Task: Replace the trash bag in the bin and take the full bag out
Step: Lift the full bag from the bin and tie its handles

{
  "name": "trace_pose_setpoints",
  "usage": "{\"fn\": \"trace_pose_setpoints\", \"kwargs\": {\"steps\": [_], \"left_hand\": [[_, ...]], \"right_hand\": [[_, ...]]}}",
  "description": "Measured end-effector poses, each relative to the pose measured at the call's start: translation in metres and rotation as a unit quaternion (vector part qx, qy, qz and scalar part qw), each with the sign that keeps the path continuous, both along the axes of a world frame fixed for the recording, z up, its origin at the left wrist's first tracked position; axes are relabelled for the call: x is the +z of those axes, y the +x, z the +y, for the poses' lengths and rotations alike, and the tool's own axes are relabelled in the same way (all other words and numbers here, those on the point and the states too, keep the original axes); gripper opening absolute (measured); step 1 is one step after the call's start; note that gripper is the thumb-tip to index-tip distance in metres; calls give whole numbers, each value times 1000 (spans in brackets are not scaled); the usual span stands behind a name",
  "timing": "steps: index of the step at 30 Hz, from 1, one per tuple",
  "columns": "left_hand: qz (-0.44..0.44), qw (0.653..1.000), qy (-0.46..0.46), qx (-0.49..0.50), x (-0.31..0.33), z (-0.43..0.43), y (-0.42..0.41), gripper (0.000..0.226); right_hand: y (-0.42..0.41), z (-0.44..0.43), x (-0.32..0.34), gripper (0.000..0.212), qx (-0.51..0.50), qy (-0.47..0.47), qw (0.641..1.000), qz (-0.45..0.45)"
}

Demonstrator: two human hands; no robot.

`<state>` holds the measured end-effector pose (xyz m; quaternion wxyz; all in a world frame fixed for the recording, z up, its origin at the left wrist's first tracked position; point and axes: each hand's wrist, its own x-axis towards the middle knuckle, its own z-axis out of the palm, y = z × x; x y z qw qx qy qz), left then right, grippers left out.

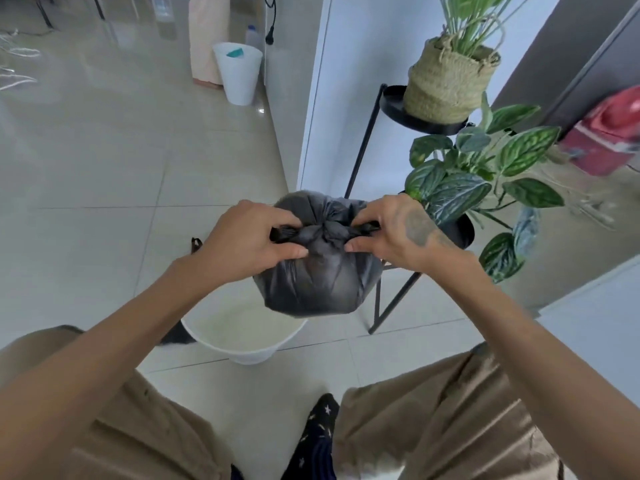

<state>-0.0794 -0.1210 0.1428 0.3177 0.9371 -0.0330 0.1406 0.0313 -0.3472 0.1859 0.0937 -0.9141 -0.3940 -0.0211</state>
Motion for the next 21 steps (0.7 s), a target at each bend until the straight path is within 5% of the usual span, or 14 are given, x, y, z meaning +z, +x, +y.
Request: {"fn": "trace_pose_setpoints", "kwargs": {"steps": [6, 12, 21], "left_hand": [[15, 998, 47, -35, -32, -81, 30, 21], [130, 977, 163, -47, -107, -134, 45, 30], [243, 933, 258, -55, -194, -146, 56, 13]], "right_hand": [[-3, -86, -48, 22, -75, 37, 996, 17], [3, -122, -153, 19, -122, -42, 988, 81], [12, -100, -244, 26, -130, -143, 973, 128]]}}
